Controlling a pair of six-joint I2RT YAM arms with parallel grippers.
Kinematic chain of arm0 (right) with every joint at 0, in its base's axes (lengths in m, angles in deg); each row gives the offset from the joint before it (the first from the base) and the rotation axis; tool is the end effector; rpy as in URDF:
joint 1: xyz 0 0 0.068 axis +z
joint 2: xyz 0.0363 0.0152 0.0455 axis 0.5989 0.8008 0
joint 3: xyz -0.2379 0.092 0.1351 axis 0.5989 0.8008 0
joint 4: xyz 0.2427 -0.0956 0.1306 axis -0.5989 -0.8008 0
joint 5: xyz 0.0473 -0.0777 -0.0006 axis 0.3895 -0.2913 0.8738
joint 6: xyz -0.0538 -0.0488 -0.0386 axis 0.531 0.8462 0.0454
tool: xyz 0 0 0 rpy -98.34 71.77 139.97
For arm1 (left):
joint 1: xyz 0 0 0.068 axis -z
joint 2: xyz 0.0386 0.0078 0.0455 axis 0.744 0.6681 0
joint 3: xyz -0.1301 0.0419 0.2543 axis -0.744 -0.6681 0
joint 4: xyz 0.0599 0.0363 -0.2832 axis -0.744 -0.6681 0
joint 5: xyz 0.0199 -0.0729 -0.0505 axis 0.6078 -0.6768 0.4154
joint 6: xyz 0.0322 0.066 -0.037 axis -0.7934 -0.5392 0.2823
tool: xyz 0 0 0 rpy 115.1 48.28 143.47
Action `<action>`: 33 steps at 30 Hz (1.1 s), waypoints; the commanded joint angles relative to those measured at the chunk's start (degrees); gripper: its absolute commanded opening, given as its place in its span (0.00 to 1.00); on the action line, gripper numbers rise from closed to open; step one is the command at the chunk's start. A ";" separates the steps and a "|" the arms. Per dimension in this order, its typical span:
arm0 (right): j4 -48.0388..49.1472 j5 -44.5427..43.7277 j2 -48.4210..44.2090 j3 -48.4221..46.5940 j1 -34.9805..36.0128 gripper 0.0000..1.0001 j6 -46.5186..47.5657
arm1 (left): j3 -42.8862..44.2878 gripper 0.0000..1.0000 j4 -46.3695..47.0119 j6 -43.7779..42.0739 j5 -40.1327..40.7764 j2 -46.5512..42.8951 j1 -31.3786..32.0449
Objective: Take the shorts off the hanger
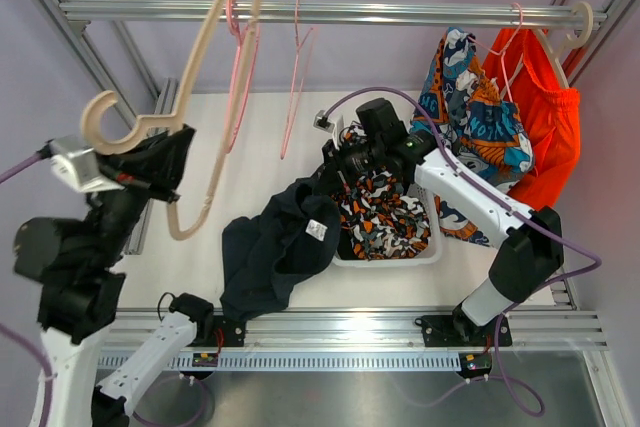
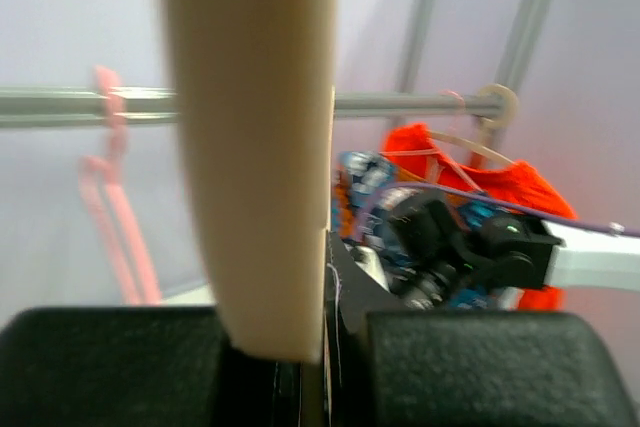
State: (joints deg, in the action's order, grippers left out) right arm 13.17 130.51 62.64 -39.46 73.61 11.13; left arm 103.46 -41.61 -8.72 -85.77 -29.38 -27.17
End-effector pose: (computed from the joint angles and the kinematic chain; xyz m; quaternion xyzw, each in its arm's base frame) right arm 0.2942 0.2844 0.3366 -0.4227 0.7355 0.4584 0.2651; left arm 0.1063 -0.0589 0.5416 0.1214 0.5236 -0.3317 0.7753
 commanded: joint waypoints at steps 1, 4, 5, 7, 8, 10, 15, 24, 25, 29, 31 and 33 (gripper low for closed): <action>-2.68 -6.04 -1.46 1.23 1.67 0.02 10.88 | 8.53 0.00 -19.29 -11.17 14.18 -2.39 0.19; -3.38 -7.46 -2.07 1.85 3.43 0.03 14.22 | 11.09 0.00 -28.44 -12.40 22.44 -2.39 0.19; -3.47 -7.37 -2.25 2.03 3.70 0.04 14.84 | 12.06 0.00 -32.03 -12.23 24.11 -2.39 0.19; -4.17 -6.93 -2.43 2.03 3.87 0.14 16.86 | 12.59 0.00 -35.21 -11.53 28.42 -1.96 0.19; -4.70 -6.67 -2.34 1.77 3.88 0.18 17.65 | 12.77 0.00 -37.49 -11.26 29.48 -1.87 0.19; -6.81 -5.97 -2.16 1.16 3.96 0.30 20.55 | 12.94 0.00 -39.52 -10.56 32.29 -0.99 0.19; -9.27 -4.91 -4.88 1.06 3.88 0.57 23.98 | 13.38 0.00 -43.40 -9.85 35.29 3.40 0.19; -9.45 1.32 -11.12 1.59 -0.86 0.63 22.84 | 23.74 0.00 -38.57 -9.07 13.28 22.99 -14.25; -9.54 1.59 -11.48 1.68 -1.31 0.63 22.84 | 25.84 0.00 -37.26 -8.37 9.32 24.75 -16.75; -9.19 1.86 -14.46 3.69 -2.80 0.64 23.02 | 31.29 0.00 -33.66 -8.27 4.46 31.70 -18.97; -8.92 2.38 -15.08 4.84 -3.42 0.64 23.11 | 34.29 0.00 -33.30 -8.36 2.78 36.18 -20.20; -8.66 2.65 -16.05 5.89 -3.68 0.64 23.02 | 37.98 0.00 -32.60 -8.62 0.23 40.12 -20.82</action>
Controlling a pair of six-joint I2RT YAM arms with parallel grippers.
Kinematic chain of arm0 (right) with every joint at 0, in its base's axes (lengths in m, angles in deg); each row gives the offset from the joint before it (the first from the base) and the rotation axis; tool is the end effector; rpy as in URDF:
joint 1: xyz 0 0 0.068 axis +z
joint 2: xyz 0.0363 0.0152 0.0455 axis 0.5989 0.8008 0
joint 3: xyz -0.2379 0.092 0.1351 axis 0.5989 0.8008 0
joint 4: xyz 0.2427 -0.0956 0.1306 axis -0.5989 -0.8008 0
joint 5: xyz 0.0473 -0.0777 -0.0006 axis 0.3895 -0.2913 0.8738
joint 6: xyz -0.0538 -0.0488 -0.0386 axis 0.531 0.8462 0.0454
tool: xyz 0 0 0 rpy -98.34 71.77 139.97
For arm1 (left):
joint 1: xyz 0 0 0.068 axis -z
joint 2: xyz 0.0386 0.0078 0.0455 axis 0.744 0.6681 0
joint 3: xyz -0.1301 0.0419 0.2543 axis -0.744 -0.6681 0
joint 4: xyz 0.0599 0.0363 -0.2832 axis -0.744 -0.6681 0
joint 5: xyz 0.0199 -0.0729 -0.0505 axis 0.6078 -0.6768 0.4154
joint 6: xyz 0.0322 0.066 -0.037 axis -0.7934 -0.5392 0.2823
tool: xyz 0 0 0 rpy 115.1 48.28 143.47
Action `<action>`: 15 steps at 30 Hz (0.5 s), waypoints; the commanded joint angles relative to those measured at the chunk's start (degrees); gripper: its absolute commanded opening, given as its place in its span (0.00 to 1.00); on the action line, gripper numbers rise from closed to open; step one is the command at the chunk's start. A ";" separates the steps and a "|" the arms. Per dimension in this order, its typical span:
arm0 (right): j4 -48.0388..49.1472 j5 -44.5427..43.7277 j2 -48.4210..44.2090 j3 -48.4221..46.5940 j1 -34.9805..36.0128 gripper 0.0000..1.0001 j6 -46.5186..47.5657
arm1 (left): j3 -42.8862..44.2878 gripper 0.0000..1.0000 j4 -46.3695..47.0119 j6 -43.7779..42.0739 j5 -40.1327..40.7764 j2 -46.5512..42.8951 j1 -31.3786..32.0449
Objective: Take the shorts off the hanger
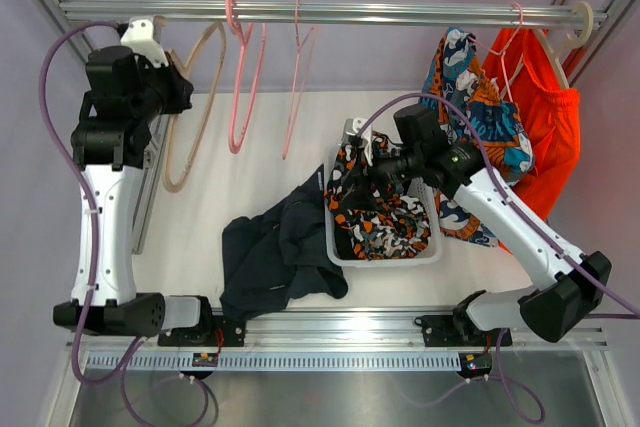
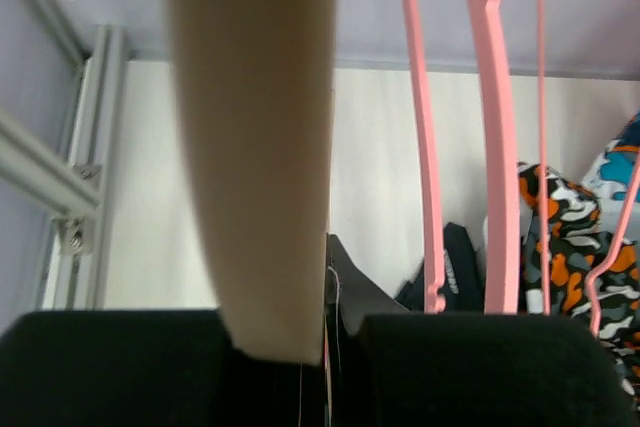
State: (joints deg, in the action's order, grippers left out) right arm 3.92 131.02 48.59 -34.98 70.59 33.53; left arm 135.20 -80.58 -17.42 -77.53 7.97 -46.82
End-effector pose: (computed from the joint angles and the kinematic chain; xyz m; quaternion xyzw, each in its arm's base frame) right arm 0.2457 0.2269 0.3775 -0.5416 0.6502 0.3922 0.3606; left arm 0.2932 -0.0134 0.5166 -0.0194 0.8124 -0.0866 0.5763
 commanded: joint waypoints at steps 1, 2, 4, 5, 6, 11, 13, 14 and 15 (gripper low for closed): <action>0.76 2.23 -2.34 1.68 -0.84 0.64 0.70 | 7.04 0.00 7.68 0.16 -8.71 3.84 -1.17; 0.68 2.23 -2.78 1.94 -0.93 0.64 0.88 | 8.79 0.00 8.22 0.34 -9.94 4.89 -1.17; 0.76 2.41 -3.14 2.38 -1.02 0.64 0.97 | 10.38 0.00 9.36 1.12 -10.65 7.78 -3.01; 0.76 2.50 -3.23 2.64 -1.11 0.64 1.05 | 11.08 0.00 9.72 1.30 -11.44 8.67 -3.54; 0.76 2.67 -3.40 2.82 -1.19 0.64 1.05 | 12.66 0.00 9.89 1.48 -11.71 9.64 -3.72; 1.11 2.94 -3.93 3.52 -1.37 0.64 1.05 | 17.41 0.00 8.84 2.10 -12.15 15.79 -4.77; 1.03 2.94 -3.93 3.70 -1.46 0.64 1.14 | 19.17 0.00 8.58 2.53 -12.67 17.72 -5.21; 1.11 2.85 -4.02 3.70 -1.55 0.65 1.14 | 19.79 0.00 8.23 2.54 -12.94 18.34 -5.47; 1.12 2.85 -4.02 3.70 -1.63 0.64 1.14 | 20.49 0.00 7.79 2.54 -13.03 18.96 -5.39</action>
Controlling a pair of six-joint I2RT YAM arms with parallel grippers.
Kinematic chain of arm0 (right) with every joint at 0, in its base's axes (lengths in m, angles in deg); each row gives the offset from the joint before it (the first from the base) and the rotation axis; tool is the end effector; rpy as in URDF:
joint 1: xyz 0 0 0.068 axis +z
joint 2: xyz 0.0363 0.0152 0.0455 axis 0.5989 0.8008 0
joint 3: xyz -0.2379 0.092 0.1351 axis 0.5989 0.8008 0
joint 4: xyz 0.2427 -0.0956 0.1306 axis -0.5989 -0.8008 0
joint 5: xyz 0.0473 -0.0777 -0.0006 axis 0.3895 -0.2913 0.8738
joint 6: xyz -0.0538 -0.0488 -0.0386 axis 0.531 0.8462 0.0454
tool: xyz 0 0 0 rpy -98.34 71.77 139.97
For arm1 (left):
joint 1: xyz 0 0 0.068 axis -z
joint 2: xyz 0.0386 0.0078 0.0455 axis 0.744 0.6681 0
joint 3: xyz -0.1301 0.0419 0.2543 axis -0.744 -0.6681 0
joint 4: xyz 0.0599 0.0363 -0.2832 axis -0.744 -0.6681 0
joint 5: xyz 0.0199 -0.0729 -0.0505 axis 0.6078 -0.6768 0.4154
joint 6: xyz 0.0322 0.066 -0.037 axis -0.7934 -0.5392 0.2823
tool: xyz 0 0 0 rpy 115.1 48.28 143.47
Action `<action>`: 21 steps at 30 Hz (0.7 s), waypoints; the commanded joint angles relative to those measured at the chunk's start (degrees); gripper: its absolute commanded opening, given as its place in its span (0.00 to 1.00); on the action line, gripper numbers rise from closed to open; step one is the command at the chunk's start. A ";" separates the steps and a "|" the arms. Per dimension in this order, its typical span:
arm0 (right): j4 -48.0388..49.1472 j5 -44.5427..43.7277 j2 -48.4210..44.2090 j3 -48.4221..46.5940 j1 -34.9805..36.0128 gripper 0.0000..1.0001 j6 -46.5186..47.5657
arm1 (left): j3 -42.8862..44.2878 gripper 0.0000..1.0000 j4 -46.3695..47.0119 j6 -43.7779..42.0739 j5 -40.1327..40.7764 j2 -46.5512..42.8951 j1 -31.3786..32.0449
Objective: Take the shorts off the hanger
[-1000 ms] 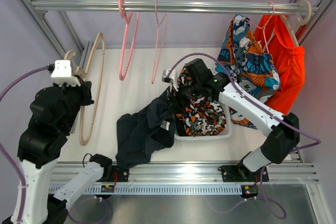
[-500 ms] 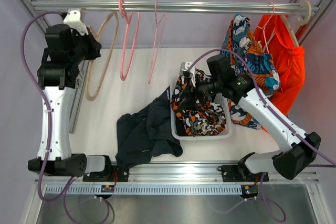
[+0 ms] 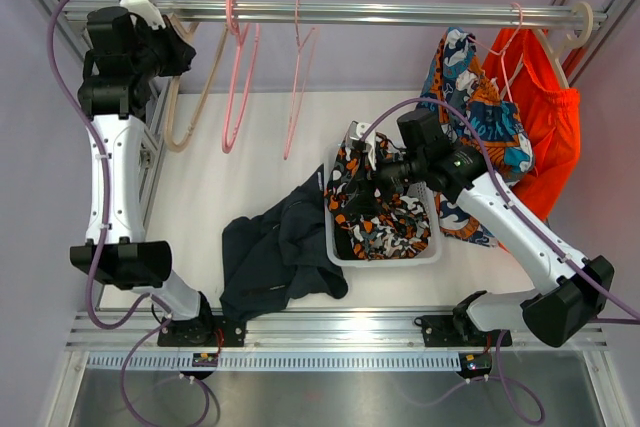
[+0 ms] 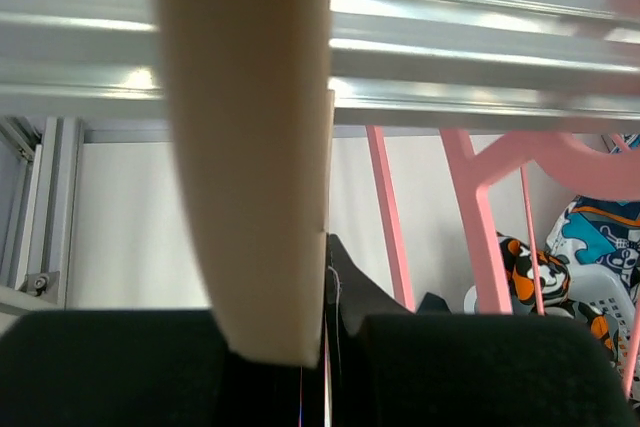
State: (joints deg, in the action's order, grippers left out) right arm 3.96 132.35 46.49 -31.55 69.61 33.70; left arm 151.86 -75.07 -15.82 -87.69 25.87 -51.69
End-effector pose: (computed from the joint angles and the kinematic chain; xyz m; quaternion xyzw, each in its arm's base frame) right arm 0.2396 0.2175 0.3673 -0.5375 0.6540 0.3991 0.3523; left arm 0.3849 0.0049 0.5349 -0.0068 0.7878 -0.1400 0.5997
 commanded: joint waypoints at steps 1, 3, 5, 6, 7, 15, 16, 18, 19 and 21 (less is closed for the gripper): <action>1.07 1.43 -1.92 0.27 -0.65 0.64 0.97 | 4.62 0.00 1.15 0.77 -3.12 1.50 -0.51; 1.07 1.43 -1.92 0.27 -0.74 0.64 0.97 | 3.76 0.00 0.35 0.50 -3.13 1.94 -0.51; 1.25 1.43 -1.83 0.44 -0.83 0.64 0.88 | 2.70 0.00 0.26 0.15 -2.69 1.68 -0.51; 1.25 1.34 -1.74 0.45 -0.83 0.65 0.88 | 2.18 0.00 0.17 -0.02 -2.34 1.68 -0.51; 1.42 1.43 -1.66 0.45 -0.91 0.64 0.79 | 1.91 0.00 -0.27 -0.37 -1.99 1.77 -0.51; 1.34 1.69 -1.30 0.27 -0.91 0.65 0.62 | 1.20 0.00 -1.94 -0.55 -1.99 2.82 -0.51; 1.42 1.69 -1.39 0.36 -0.91 0.65 0.53 | 1.03 0.00 -2.29 -0.81 -1.55 2.82 -0.51; 1.60 1.78 -1.39 0.45 -0.83 0.65 0.44 | 0.85 0.00 -3.25 -1.25 -0.85 3.08 -0.51; 1.51 1.78 -1.39 0.53 -0.91 0.65 0.44 | 0.77 0.00 -3.43 -1.60 -0.32 3.26 -0.51; 1.42 1.87 -1.30 0.45 -0.91 0.65 0.44 | 0.76 0.00 -3.78 -1.61 0.03 3.61 -0.51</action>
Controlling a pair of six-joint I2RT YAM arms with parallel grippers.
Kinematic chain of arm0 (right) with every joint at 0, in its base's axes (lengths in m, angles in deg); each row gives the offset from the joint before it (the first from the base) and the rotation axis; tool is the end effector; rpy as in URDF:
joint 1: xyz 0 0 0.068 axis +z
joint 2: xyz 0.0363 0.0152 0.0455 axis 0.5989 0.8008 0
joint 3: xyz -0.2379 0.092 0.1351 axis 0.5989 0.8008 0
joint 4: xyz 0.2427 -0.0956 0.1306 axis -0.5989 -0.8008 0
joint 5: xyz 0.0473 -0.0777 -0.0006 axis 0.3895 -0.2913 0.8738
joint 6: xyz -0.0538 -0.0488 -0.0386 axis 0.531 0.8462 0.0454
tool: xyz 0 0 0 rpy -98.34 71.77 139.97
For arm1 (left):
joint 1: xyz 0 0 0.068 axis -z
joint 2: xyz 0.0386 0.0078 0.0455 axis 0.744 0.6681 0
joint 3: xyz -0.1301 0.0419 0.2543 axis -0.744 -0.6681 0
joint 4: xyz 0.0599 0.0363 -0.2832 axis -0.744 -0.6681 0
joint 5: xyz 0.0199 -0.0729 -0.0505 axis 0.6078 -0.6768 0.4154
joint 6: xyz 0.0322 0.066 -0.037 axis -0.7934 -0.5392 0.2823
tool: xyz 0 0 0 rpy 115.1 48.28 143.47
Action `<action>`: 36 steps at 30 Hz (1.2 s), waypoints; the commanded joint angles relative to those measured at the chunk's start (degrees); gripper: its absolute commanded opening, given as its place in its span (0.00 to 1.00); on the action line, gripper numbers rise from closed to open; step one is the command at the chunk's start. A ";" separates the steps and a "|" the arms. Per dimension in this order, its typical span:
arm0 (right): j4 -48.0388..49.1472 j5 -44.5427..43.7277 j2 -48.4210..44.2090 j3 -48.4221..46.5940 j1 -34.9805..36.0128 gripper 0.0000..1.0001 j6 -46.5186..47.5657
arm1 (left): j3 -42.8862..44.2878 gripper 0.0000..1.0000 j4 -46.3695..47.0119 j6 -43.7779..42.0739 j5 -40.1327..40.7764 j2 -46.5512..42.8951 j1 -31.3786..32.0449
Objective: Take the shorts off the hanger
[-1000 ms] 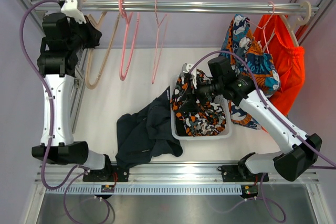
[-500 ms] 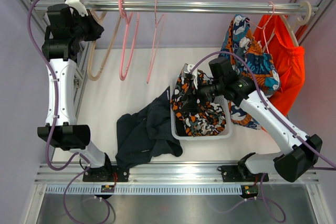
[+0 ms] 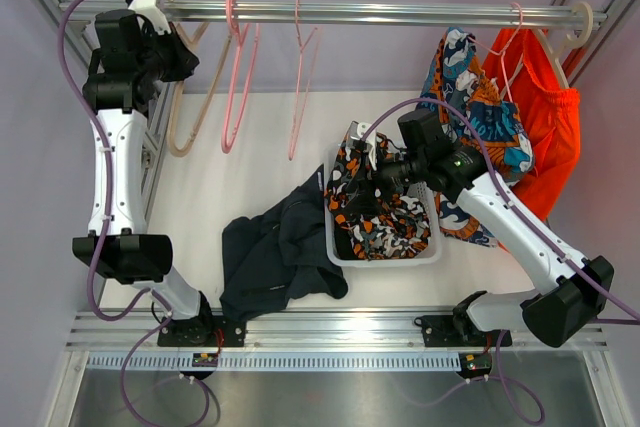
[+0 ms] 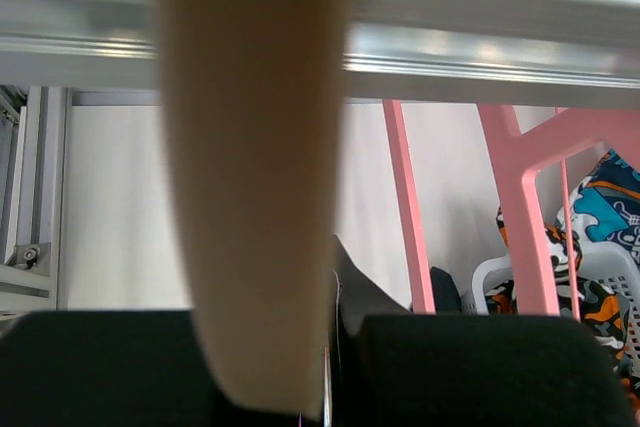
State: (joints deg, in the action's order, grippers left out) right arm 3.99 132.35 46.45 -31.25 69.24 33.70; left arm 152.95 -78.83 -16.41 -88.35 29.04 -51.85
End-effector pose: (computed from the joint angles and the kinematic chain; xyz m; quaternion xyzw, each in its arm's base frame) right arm 0.2408 0.2158 0.3656 -0.5351 0.6567 0.3982 0.3519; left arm 0.4021 0.0063 0.5123 -0.0094 0.8166 -0.1430 0.5591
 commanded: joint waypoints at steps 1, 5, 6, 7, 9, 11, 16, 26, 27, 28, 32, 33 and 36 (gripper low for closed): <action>1.49 1.95 -1.26 0.14 -0.54 0.65 0.53 | -0.42 0.00 0.06 -0.84 1.22 0.53 -0.45; 1.14 2.22 -1.09 -0.30 -0.54 0.65 0.61 | -0.24 0.03 0.32 -0.67 2.71 1.14 -0.36; 1.14 2.31 -1.00 -0.30 -0.54 0.65 0.61 | -0.24 0.04 0.67 -0.58 3.06 1.15 -0.36; 1.14 2.39 -1.00 -0.30 -0.46 0.65 0.61 | -0.15 0.05 1.02 -0.23 3.68 1.23 -0.36; 1.05 2.57 -1.00 -0.39 -0.54 0.65 0.70 | 0.28 0.06 1.46 0.12 4.55 1.41 -0.45; 0.96 2.66 -0.91 -0.56 -0.54 0.65 0.61 | 0.99 0.09 1.90 0.56 4.82 1.85 -0.36; 0.96 2.66 -0.82 -0.83 -0.54 0.65 0.53 | 1.60 0.13 2.78 1.27 5.00 2.82 -0.36; -0.35 3.01 -0.91 -1.53 -0.54 0.65 1.58 | 1.61 0.34 3.58 1.44 4.74 2.38 -0.36; -0.62 3.18 -0.91 -1.70 -0.54 0.65 2.36 | 1.60 0.36 3.58 1.44 4.65 2.12 -0.36; -1.40 3.53 -0.91 -2.23 -0.54 0.65 2.89 | 1.26 0.40 3.58 1.44 4.56 1.77 -0.36; -4.65 4.59 -0.56 -4.34 -0.28 0.65 7.37 | -2.08 0.56 5.50 1.44 3.95 -3.40 -0.36; -5.36 4.59 -0.38 -4.78 -0.10 0.66 10.17 | -3.39 0.60 6.29 1.53 4.12 -4.99 -0.36; -8.26 2.49 -0.47 -6.71 2.17 0.68 16.49 | -10.33 0.77 9.19 1.36 5.34 -12.98 -0.36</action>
State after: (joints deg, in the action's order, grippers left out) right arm -1.24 134.71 46.47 -34.24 69.67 41.46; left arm 145.98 -74.99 -14.95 -84.02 25.96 -51.87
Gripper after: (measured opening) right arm 0.667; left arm 0.729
